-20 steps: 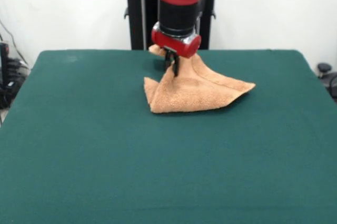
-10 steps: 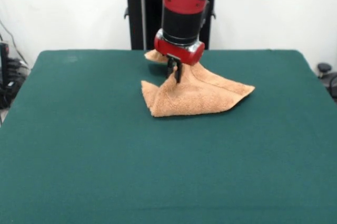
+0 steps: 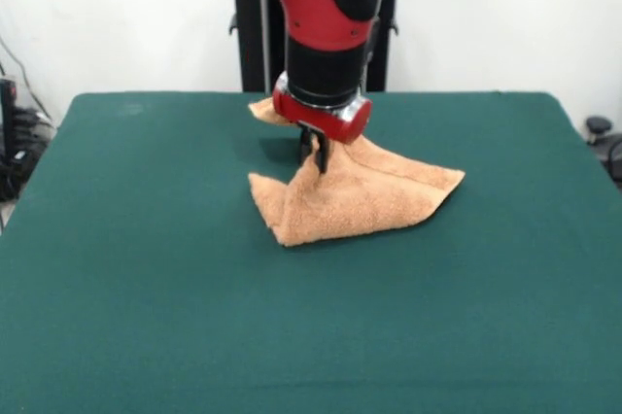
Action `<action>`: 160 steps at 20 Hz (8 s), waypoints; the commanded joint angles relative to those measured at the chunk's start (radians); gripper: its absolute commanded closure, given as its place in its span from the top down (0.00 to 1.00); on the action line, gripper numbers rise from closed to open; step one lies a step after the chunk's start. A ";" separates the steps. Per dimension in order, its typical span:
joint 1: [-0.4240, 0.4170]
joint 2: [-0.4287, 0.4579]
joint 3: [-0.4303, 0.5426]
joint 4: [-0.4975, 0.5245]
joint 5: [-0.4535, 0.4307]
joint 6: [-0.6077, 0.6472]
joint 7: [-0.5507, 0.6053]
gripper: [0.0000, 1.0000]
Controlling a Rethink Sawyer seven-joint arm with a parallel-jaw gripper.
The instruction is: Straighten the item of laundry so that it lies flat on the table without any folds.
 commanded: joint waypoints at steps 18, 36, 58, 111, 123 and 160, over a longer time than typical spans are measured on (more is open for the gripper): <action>0.036 0.083 0.133 -0.231 -0.013 0.052 -0.029 0.00; 0.078 -0.181 0.027 0.106 0.113 0.160 0.132 0.00; 0.119 -0.119 -0.012 0.315 0.124 -0.235 0.207 0.00; 0.283 -0.100 -0.006 0.322 0.534 -0.173 0.284 0.00; 0.221 -0.030 0.142 0.381 0.630 -0.377 0.308 0.00; 0.223 0.234 0.190 0.503 0.498 -0.788 0.308 0.00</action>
